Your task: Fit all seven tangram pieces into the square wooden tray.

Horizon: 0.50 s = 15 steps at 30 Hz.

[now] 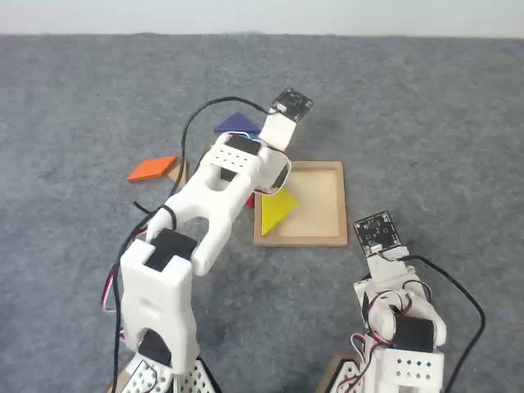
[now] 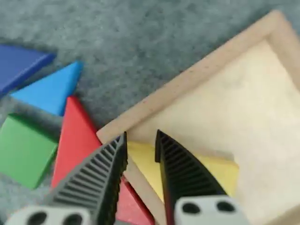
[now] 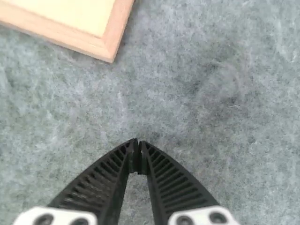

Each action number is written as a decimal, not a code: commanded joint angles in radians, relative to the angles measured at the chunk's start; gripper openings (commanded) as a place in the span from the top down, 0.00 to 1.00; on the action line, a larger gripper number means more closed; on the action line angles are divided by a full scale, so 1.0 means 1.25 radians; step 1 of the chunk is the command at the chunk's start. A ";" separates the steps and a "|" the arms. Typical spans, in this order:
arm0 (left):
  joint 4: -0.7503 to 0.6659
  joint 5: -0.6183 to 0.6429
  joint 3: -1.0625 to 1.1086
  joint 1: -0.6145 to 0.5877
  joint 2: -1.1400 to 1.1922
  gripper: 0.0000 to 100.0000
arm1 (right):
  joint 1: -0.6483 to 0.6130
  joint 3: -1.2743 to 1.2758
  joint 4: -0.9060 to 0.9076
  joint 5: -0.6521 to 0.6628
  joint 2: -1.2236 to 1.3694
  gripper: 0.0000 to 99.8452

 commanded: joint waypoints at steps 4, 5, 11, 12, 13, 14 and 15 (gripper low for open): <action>-0.001 0.052 0.019 0.009 -0.101 0.91 | -0.003 0.014 0.002 0.006 -0.012 0.99; -0.015 0.065 0.046 -0.004 -0.145 0.91 | -0.003 0.014 0.002 0.006 -0.012 0.99; -0.139 0.118 0.334 -0.074 -0.479 0.91 | -0.003 0.014 0.002 0.006 -0.012 0.99; -0.161 0.113 0.376 -0.091 -0.528 0.90 | -0.003 0.014 0.002 0.006 -0.012 0.99; -0.176 0.102 0.409 -0.110 -0.565 0.90 | -0.003 0.014 0.002 0.006 -0.012 0.99; -0.179 0.086 0.430 -0.133 -0.589 0.90 | -0.002 0.014 0.002 0.006 -0.012 0.99; -0.179 0.075 0.439 -0.157 -0.598 0.90 | -0.002 0.014 0.002 0.006 -0.012 0.99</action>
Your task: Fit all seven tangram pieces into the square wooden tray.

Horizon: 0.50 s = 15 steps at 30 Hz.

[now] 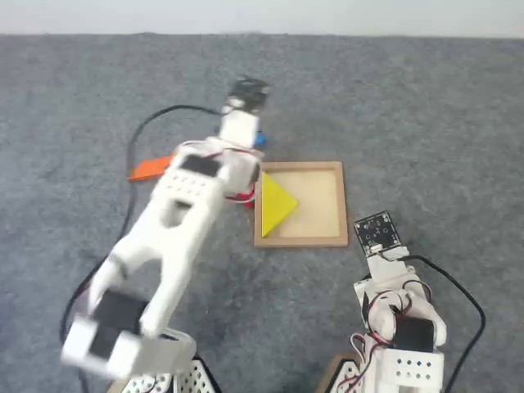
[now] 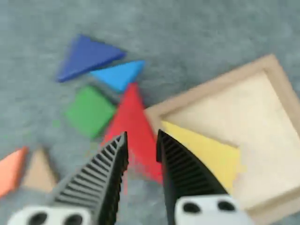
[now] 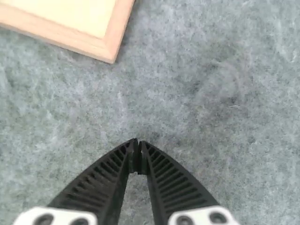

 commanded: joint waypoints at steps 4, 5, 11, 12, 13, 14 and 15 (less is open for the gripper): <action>-0.047 -0.053 0.045 -0.126 -0.081 0.85 | -0.002 0.014 0.002 0.006 -0.012 0.99; -0.044 -0.061 0.025 -0.125 -0.045 0.82 | -0.002 0.014 0.002 0.006 -0.012 0.99; -0.027 -0.063 -0.144 -0.102 0.194 0.78 | -0.003 0.014 0.002 0.006 -0.012 0.99; -0.002 -0.063 -0.185 -0.102 0.223 0.78 | -0.003 0.014 0.002 0.006 -0.012 0.99; 0.032 -0.061 -0.229 -0.104 0.254 0.78 | -0.003 0.014 0.002 0.006 -0.012 0.99; 0.066 -0.060 -0.271 -0.109 0.282 0.78 | -0.003 0.014 0.002 0.006 -0.012 0.99; 0.098 -0.053 -0.307 -0.114 0.311 0.78 | -0.003 0.014 0.002 0.006 -0.012 0.99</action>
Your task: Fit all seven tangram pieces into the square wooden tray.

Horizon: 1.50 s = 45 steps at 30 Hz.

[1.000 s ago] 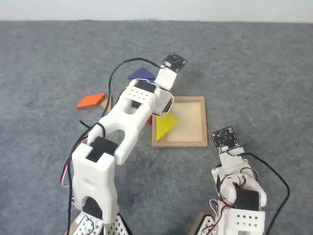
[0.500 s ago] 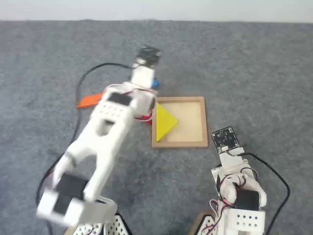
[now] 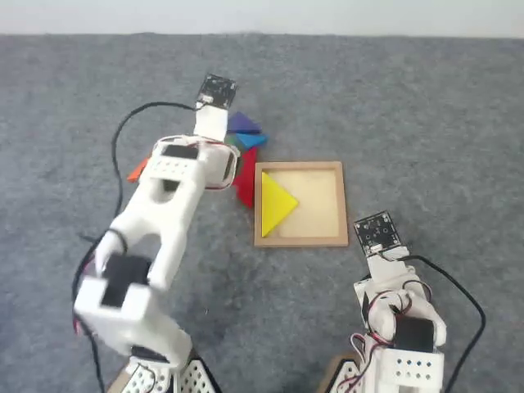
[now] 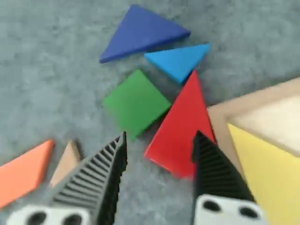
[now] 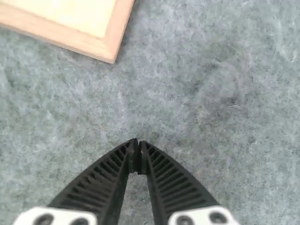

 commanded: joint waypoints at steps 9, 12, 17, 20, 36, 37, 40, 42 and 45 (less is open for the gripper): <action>0.275 0.049 -0.382 -0.007 0.268 0.78 | -0.003 0.014 0.002 0.006 -0.012 0.99; 0.351 0.086 -0.445 -0.002 0.308 0.77 | -0.003 0.014 0.002 0.006 -0.012 0.99; 0.425 0.088 -0.488 -0.001 0.323 0.76 | -0.003 0.014 0.002 0.006 -0.012 0.99; 0.428 0.088 -0.483 0.000 0.303 0.76 | -0.003 0.014 0.002 0.006 -0.012 0.99; 0.484 0.083 -0.510 0.041 0.373 0.76 | -0.003 0.014 0.002 0.006 -0.012 0.99; 0.498 0.083 -0.510 0.041 0.373 0.76 | -0.003 0.014 0.002 0.006 -0.012 0.99; 0.519 0.083 -0.510 0.026 0.373 0.76 | -0.003 0.014 0.002 0.006 -0.012 0.99; 0.520 0.087 -0.511 0.002 0.382 0.76 | -0.003 0.014 0.002 0.006 -0.012 0.99; 0.550 0.087 -0.542 -0.022 0.414 0.76 | -0.003 0.014 0.002 0.006 -0.012 0.99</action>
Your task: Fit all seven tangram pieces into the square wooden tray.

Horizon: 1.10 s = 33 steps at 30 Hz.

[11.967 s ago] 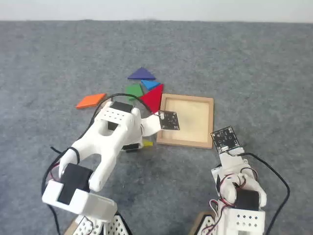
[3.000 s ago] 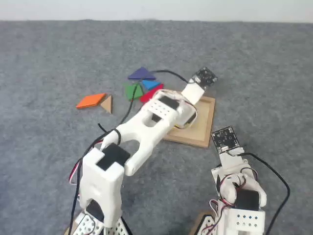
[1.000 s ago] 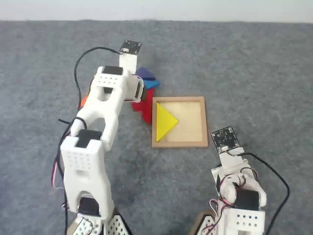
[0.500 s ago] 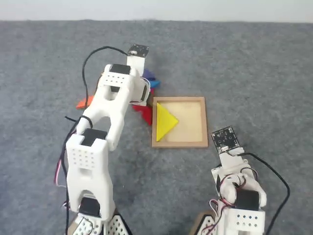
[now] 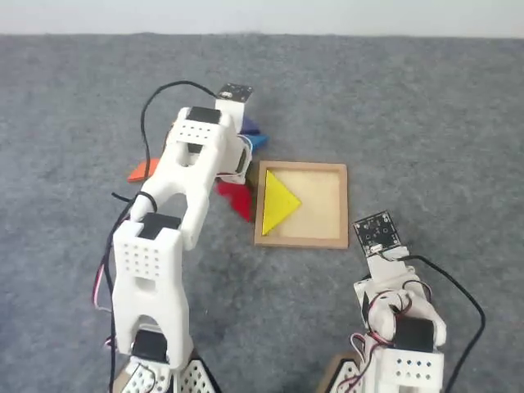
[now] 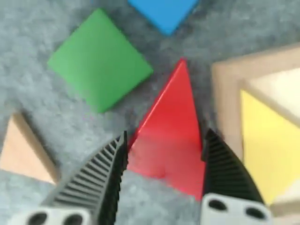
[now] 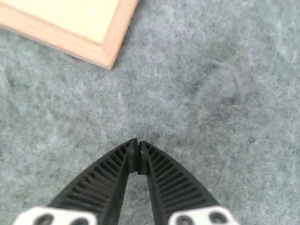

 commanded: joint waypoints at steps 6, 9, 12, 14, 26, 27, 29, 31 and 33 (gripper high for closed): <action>0.155 -0.002 -0.114 -0.058 0.074 0.77 | -0.003 0.014 0.002 0.006 -0.012 0.99; 0.149 -0.022 -0.117 -0.088 0.054 0.80 | -0.003 0.014 0.002 0.006 -0.012 0.99; 0.145 -0.072 -0.101 -0.093 -0.025 0.79 | -0.003 0.014 0.002 0.006 -0.012 0.99; 0.142 -0.090 -0.062 -0.093 -0.101 0.78 | -0.003 0.014 0.002 0.006 -0.012 0.99; -0.122 -0.086 0.440 -0.104 -0.482 0.79 | -0.003 0.014 0.002 0.006 -0.012 0.99; -0.147 -0.091 0.465 -0.098 -0.484 0.78 | -0.003 0.014 0.002 0.006 -0.012 0.99; -0.185 -0.151 0.478 -0.085 -0.475 0.78 | -0.003 0.014 0.002 0.006 -0.012 0.99; -0.166 -0.156 0.457 -0.081 -0.453 0.78 | -0.002 0.014 0.002 0.006 -0.012 0.99; -0.144 -0.122 0.417 -0.090 -0.423 0.78 | -0.002 0.014 0.002 0.006 -0.012 0.99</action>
